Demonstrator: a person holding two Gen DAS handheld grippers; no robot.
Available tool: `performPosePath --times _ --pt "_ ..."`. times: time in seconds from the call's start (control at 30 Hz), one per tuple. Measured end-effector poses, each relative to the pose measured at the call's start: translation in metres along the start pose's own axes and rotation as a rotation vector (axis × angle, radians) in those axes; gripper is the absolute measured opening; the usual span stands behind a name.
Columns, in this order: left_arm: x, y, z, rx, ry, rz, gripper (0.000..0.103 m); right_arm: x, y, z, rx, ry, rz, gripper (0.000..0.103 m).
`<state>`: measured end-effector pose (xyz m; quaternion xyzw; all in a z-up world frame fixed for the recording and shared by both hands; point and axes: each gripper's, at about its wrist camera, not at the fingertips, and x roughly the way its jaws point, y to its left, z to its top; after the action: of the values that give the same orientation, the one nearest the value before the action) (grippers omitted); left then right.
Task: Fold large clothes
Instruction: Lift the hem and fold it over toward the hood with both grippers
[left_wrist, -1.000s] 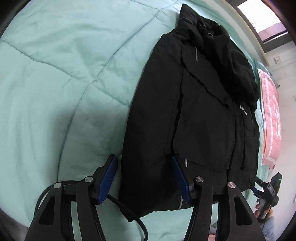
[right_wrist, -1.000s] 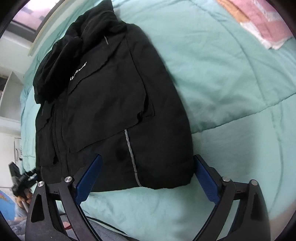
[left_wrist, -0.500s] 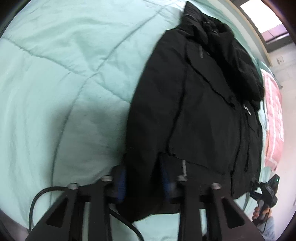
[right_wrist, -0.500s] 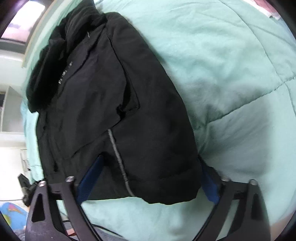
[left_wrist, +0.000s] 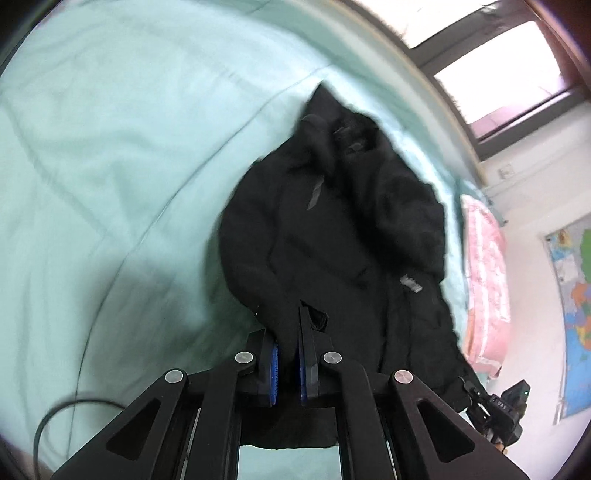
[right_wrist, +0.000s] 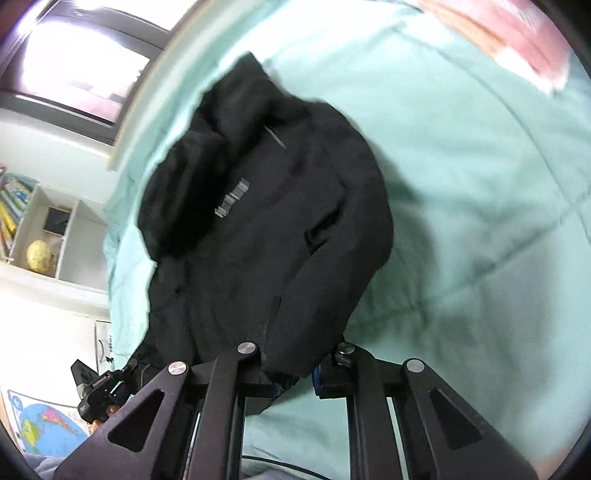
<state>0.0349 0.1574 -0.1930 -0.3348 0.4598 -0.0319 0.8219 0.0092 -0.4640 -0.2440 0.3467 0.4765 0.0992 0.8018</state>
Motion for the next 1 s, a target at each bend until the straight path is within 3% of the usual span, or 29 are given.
performPosePath --times 0.13,0.27,0.6,0.87,1.0 --pt "-0.017 -0.022 0.032 0.024 -0.07 -0.075 0.008 -0.017 0.027 0.022 -0.032 -0.076 0.058 0.015" --pt "-0.025 -0.047 0.063 0.064 -0.131 -0.105 0.008 -0.031 0.058 0.048 -0.085 -0.142 0.119 0.014" --pt "-0.004 -0.106 0.151 0.254 -0.205 -0.028 0.008 -0.026 0.116 0.137 -0.191 -0.232 0.157 0.014" --pt "0.062 -0.137 0.238 0.257 -0.246 -0.049 0.008 0.024 0.151 0.227 -0.251 -0.277 0.115 0.014" --pt "0.115 -0.142 0.278 0.222 -0.272 0.025 0.009 0.07 0.155 0.282 -0.234 -0.276 0.102 0.014"
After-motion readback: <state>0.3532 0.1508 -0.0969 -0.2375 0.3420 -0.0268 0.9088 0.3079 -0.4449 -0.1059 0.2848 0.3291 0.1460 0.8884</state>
